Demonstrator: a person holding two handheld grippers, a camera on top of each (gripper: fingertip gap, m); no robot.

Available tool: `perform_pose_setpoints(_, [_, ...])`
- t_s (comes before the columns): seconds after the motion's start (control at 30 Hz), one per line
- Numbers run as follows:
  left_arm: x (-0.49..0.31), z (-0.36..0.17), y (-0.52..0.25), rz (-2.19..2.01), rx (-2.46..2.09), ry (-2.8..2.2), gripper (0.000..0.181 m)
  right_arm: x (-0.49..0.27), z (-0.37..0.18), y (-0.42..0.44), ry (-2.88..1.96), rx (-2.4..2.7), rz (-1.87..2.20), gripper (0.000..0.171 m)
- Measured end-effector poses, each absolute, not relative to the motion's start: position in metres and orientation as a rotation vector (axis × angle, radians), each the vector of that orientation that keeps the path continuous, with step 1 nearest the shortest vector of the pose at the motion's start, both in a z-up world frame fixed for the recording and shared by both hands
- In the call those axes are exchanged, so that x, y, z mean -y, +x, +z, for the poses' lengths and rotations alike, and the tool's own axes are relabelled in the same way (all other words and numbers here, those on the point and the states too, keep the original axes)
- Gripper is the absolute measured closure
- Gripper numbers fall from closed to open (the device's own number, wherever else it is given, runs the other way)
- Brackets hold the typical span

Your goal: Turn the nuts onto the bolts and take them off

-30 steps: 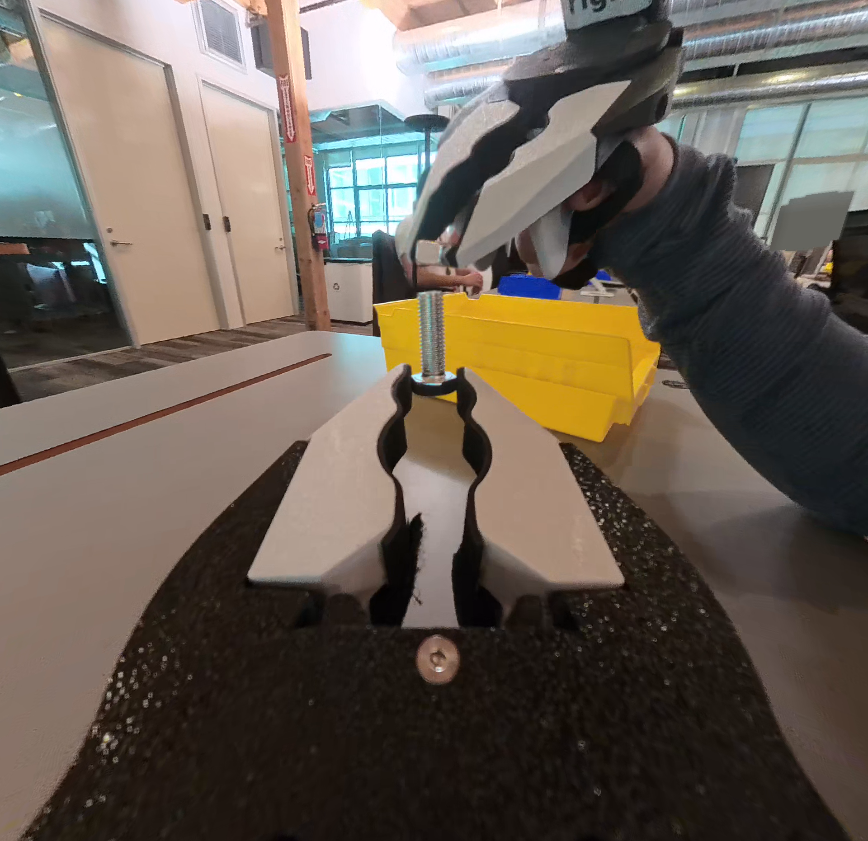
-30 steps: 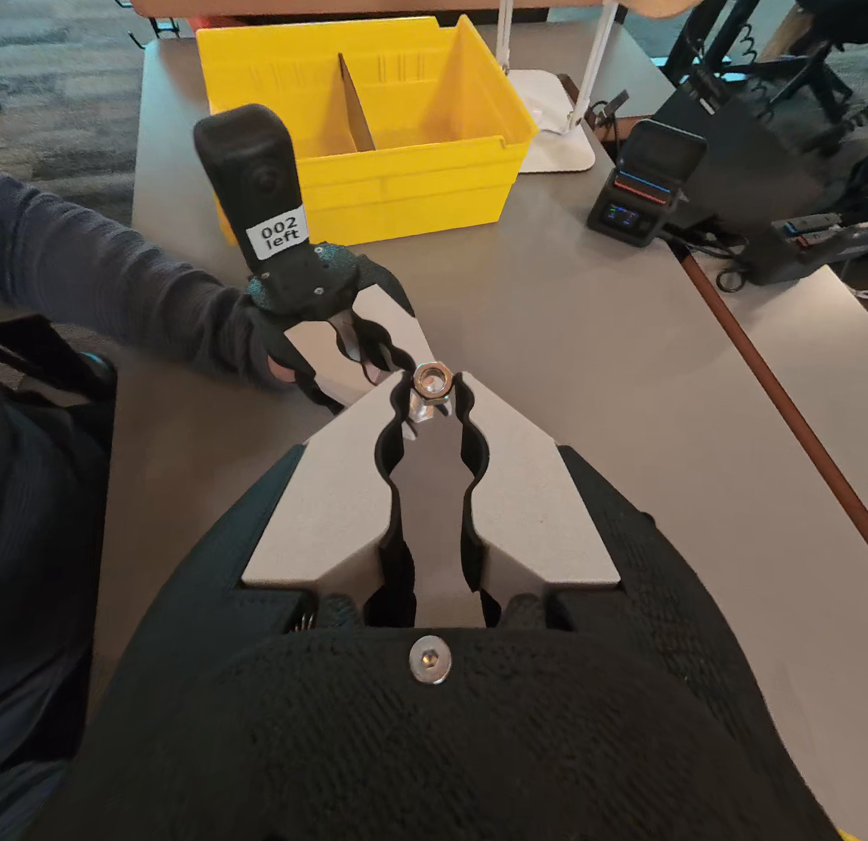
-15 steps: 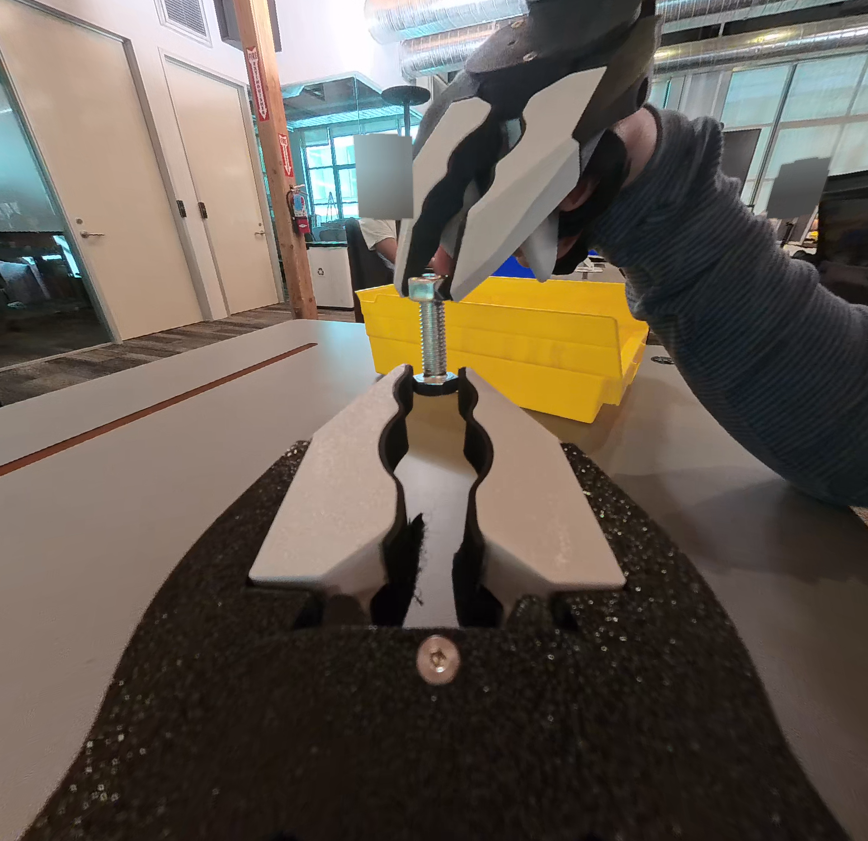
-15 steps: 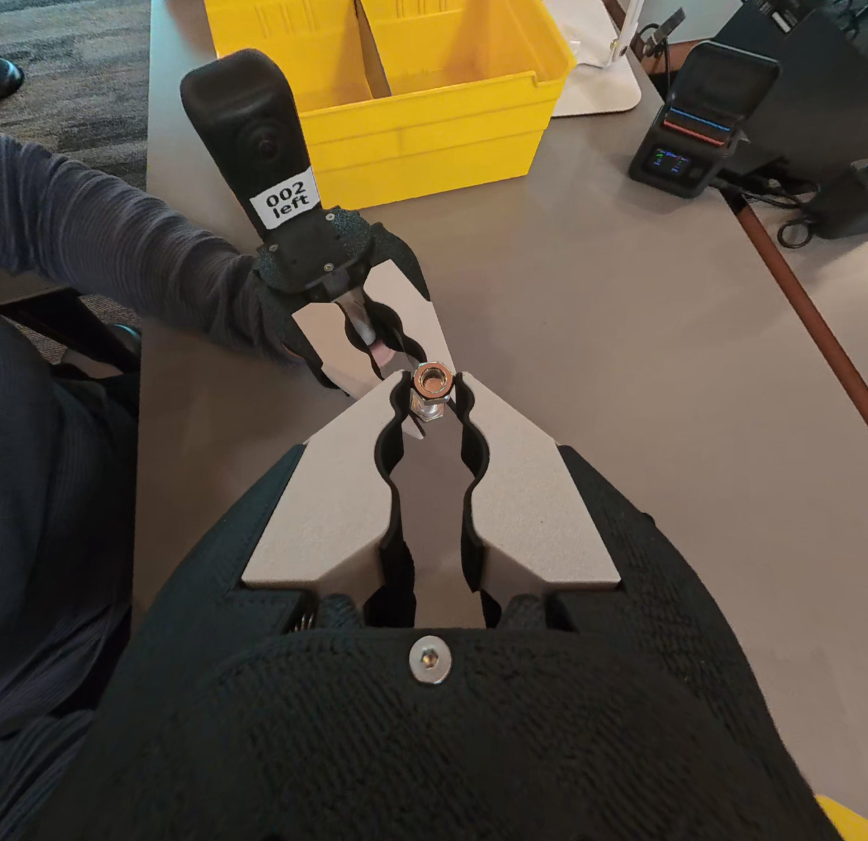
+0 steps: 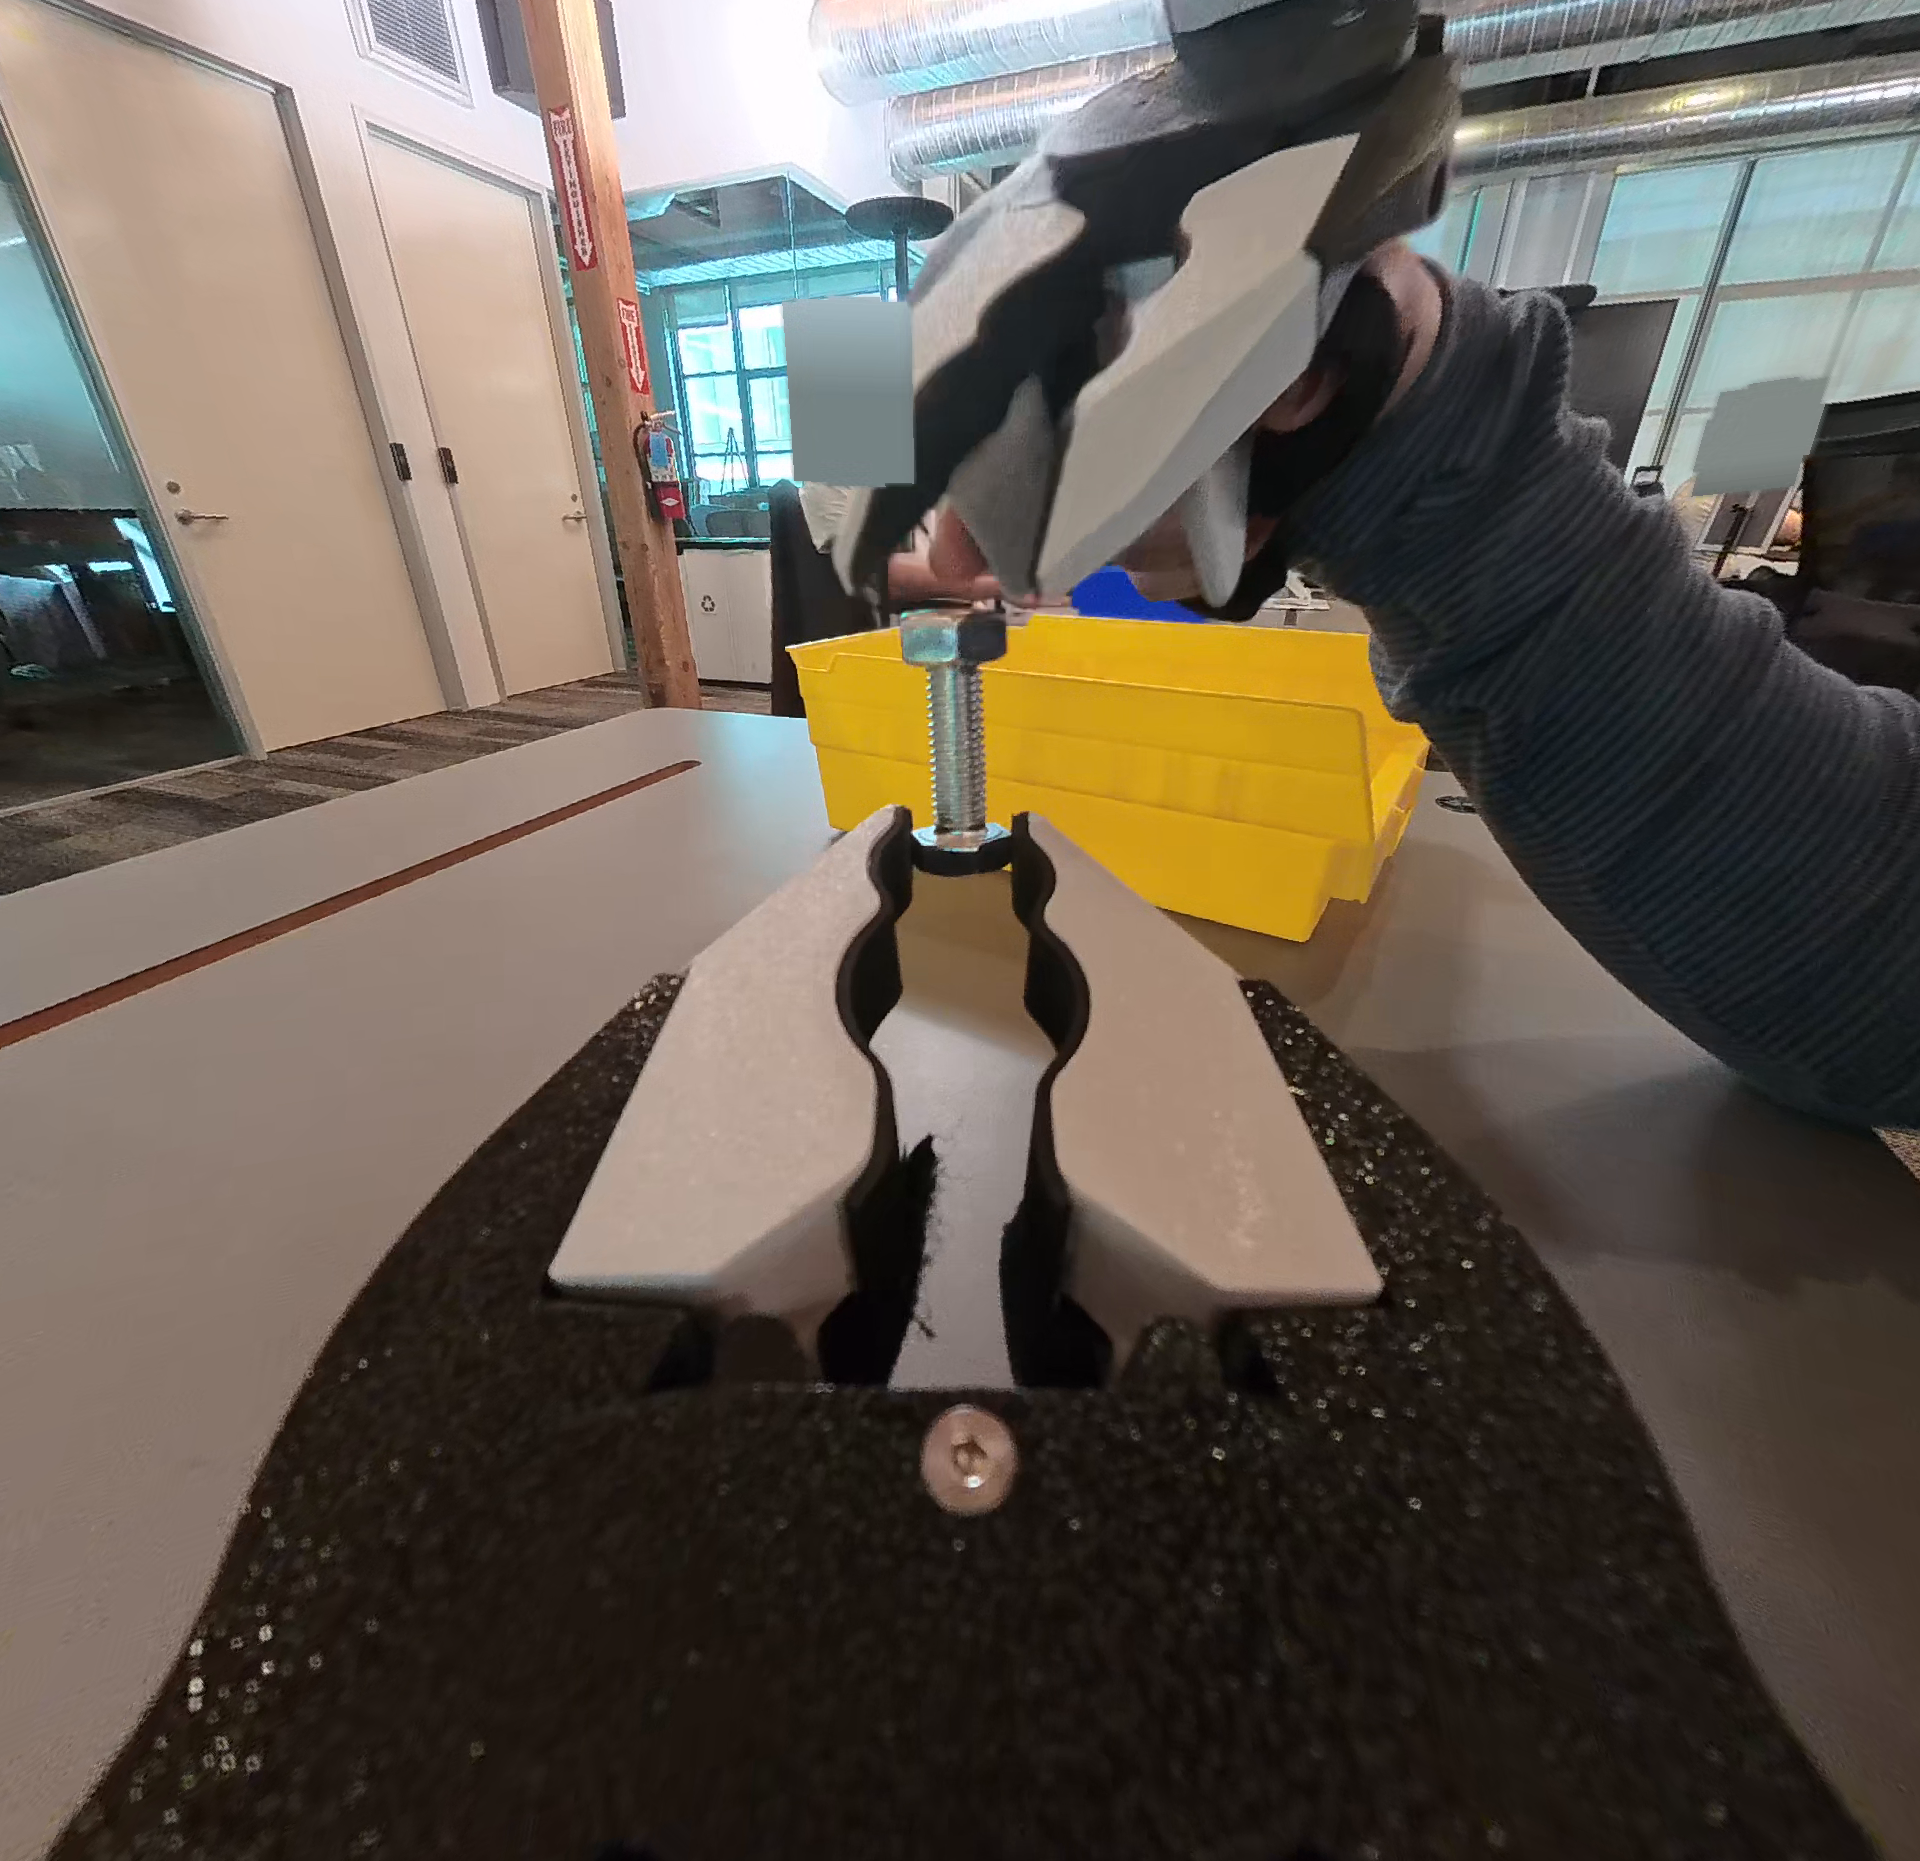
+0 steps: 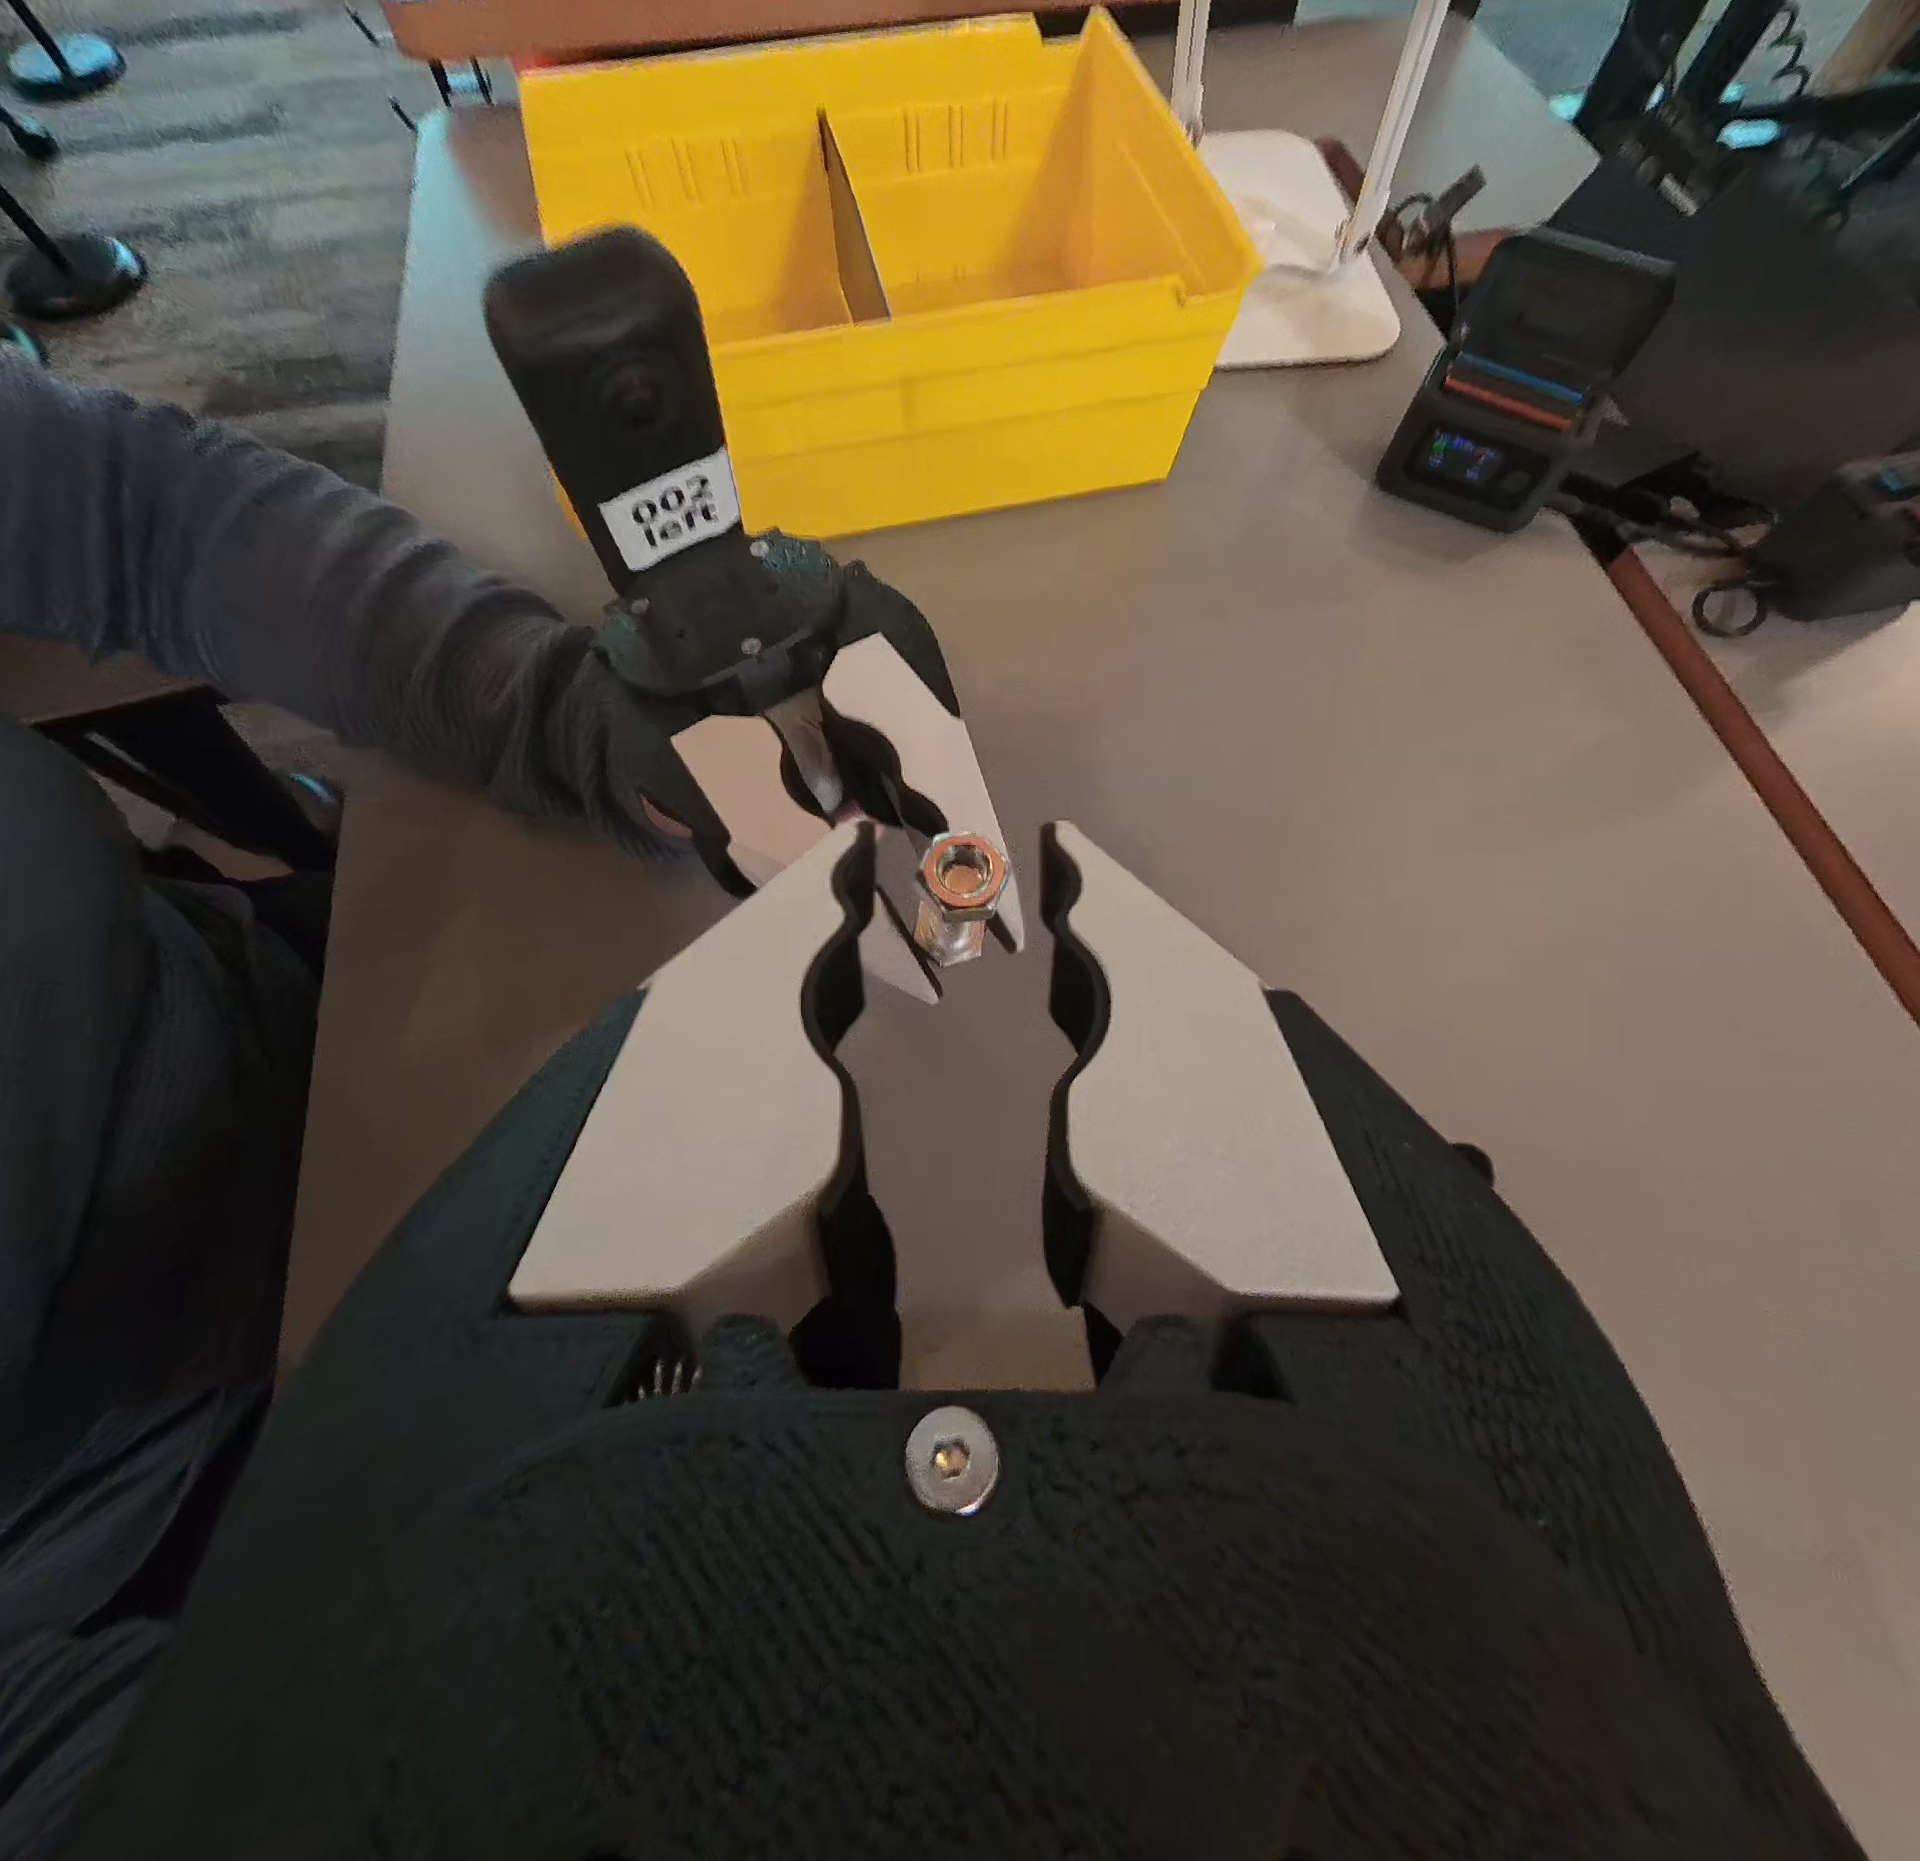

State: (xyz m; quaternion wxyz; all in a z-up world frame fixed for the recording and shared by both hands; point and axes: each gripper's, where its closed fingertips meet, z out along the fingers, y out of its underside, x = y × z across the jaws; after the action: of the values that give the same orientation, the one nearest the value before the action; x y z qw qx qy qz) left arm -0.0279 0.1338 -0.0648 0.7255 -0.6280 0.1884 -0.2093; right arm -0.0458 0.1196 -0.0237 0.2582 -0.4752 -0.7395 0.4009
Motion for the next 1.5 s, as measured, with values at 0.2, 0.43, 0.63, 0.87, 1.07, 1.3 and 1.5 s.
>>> perform_pose_setpoints(0.2, [-0.134,-0.062,-0.033,-0.481,-0.385,-1.371,0.165,-0.136,0.03,-0.057,-1.142,1.637,1.166,0.101])
perform_pose_setpoints(0.43, [-0.133,-0.059,-0.037,-0.513,-0.354,-1.357,0.164,-0.108,-0.009,-0.048,-0.973,1.352,1.315,0.08])
perform_pose_setpoints(0.63, [-0.131,-0.063,-0.026,-0.534,-0.42,-1.369,0.164,-0.095,-0.032,-0.053,-1.048,1.389,1.376,0.067])
perform_pose_setpoints(0.87, [-0.129,-0.066,-0.016,-0.569,-0.478,-1.386,0.164,-0.082,-0.032,-0.053,-1.015,1.436,1.411,0.067])
perform_pose_setpoints(1.07, [-0.13,-0.062,-0.026,-0.566,-0.415,-1.367,0.164,-0.081,-0.032,-0.05,-1.008,1.457,1.407,0.069])
perform_pose_setpoints(1.3, [-0.129,-0.064,-0.021,-0.593,-0.442,-1.384,0.164,-0.087,-0.031,-0.051,-1.018,1.421,1.391,0.071])
perform_pose_setpoints(1.5, [-0.13,-0.065,-0.021,-0.59,-0.438,-1.392,0.164,-0.083,-0.034,-0.051,-1.01,1.449,1.392,0.072])
